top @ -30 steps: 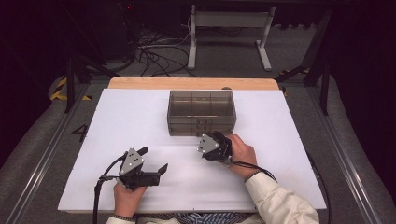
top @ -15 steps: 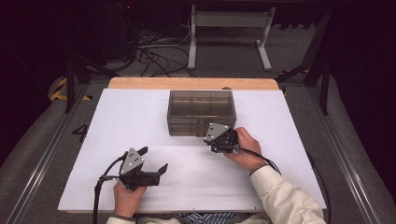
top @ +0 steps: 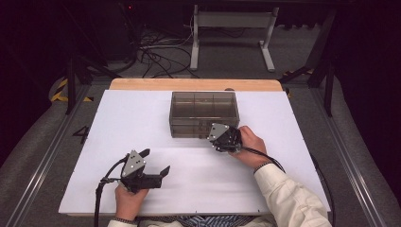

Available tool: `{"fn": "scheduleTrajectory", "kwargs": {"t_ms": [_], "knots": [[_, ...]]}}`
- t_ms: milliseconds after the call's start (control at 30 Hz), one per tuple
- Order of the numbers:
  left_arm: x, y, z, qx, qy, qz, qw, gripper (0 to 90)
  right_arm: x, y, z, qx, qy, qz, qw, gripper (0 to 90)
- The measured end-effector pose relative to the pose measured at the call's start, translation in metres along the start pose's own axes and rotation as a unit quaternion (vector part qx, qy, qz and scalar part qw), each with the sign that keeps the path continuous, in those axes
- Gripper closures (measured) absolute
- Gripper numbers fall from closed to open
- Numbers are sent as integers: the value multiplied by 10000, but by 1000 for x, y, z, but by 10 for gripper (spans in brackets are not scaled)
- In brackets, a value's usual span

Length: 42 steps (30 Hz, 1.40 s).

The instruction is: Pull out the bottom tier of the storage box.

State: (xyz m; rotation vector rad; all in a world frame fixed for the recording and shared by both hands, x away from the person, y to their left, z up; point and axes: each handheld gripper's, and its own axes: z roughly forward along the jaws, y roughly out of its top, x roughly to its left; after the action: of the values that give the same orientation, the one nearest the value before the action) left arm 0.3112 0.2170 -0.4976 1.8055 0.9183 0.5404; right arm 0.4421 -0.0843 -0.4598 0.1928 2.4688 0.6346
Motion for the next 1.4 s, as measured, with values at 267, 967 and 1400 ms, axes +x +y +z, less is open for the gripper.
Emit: {"fn": "scheduleTrajectory", "kwargs": {"t_ms": [267, 967, 1400], "knots": [[0, 0, 0, 6, -1, 32, 10000, 52, -4, -2, 3, 66, 73, 129, 9999, 613], [0, 0, 1, 14, 9, 41, 10000, 52, -8, -2, -8, 112, 760, 569, 9954, 694], [0, 0, 1, 15, 6, 44, 10000, 52, -10, 1, -14, 316, 1348, 604, 9885, 719]]}}
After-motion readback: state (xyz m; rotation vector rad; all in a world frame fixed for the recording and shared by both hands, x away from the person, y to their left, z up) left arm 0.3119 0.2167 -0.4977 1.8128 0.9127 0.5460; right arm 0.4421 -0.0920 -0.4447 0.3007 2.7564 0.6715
